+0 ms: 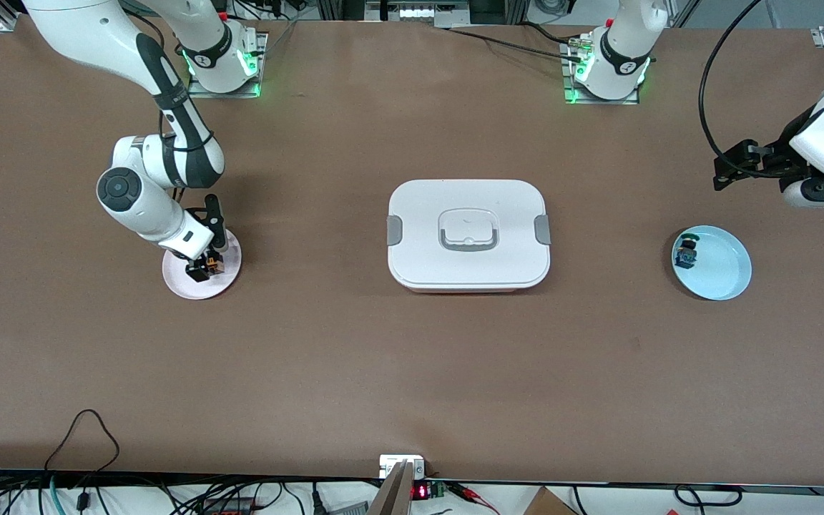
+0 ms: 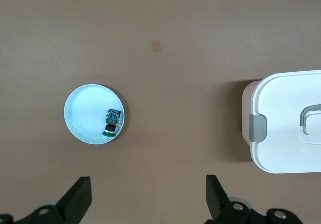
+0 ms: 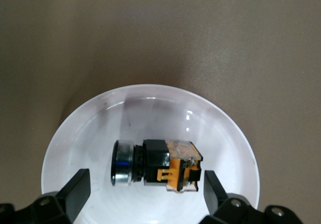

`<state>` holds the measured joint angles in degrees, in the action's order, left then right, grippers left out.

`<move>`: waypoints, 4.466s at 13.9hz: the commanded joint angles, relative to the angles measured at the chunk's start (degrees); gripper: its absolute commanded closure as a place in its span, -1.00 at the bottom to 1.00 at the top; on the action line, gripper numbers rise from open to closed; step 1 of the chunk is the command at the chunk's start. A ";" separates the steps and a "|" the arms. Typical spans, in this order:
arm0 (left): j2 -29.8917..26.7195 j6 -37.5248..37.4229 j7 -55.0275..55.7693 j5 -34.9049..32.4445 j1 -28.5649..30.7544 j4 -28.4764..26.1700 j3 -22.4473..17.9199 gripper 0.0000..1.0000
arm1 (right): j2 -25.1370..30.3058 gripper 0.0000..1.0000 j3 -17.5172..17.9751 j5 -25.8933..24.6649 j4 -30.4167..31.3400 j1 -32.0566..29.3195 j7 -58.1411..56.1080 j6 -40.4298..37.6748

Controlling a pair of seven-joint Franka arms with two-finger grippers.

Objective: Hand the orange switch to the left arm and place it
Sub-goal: 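Close the right gripper on the orange switch, then lift the switch over the white box with the right gripper, then reach the left gripper toward the switch held by the right gripper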

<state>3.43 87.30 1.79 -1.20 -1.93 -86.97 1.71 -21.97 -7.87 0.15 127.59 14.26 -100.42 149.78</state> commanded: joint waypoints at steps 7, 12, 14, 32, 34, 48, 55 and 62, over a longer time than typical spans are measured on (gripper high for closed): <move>0.00 -1.43 0.14 0.41 0.17 0.93 0.13 -1.00 | -1.40 -1.00 1.01 3.45 0.29 -0.20 -2.06 3.50; 0.00 -1.43 0.14 0.41 0.17 0.93 0.13 -1.00 | -1.93 -1.00 1.01 3.45 0.29 -0.29 -2.06 4.11; 0.00 -1.43 0.14 0.41 0.17 0.93 0.13 -1.00 | -2.19 -0.90 1.01 3.45 0.38 -0.20 -2.15 4.99; 0.00 -1.43 0.14 0.41 0.17 0.93 0.13 -1.00 | 1.67 0.95 5.05 21.08 -16.82 0.50 -2.07 -24.86; 0.00 -1.43 0.14 0.41 0.17 0.93 0.13 -1.00 | 1.67 0.96 6.19 28.72 -19.30 1.11 -0.84 -27.70; 3.50 -11.42 -0.21 14.54 0.52 0.66 -0.04 -1.00 | 2.64 0.97 7.96 81.54 -25.55 24.39 6.73 -11.65; 6.15 -13.04 -2.74 44.66 5.70 -3.81 -0.22 -1.00 | 1.41 0.97 7.96 99.76 -32.13 30.82 4.54 -5.20; 5.62 -6.28 -13.19 72.29 5.19 -18.31 0.48 -1.00 | 0.79 0.97 7.96 115.15 -32.85 31.96 -5.14 -5.38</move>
<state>10.42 78.24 -7.29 66.95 3.56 -101.25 1.82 -20.20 0.61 112.23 96.58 45.01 -103.63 143.74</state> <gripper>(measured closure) 0.000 0.269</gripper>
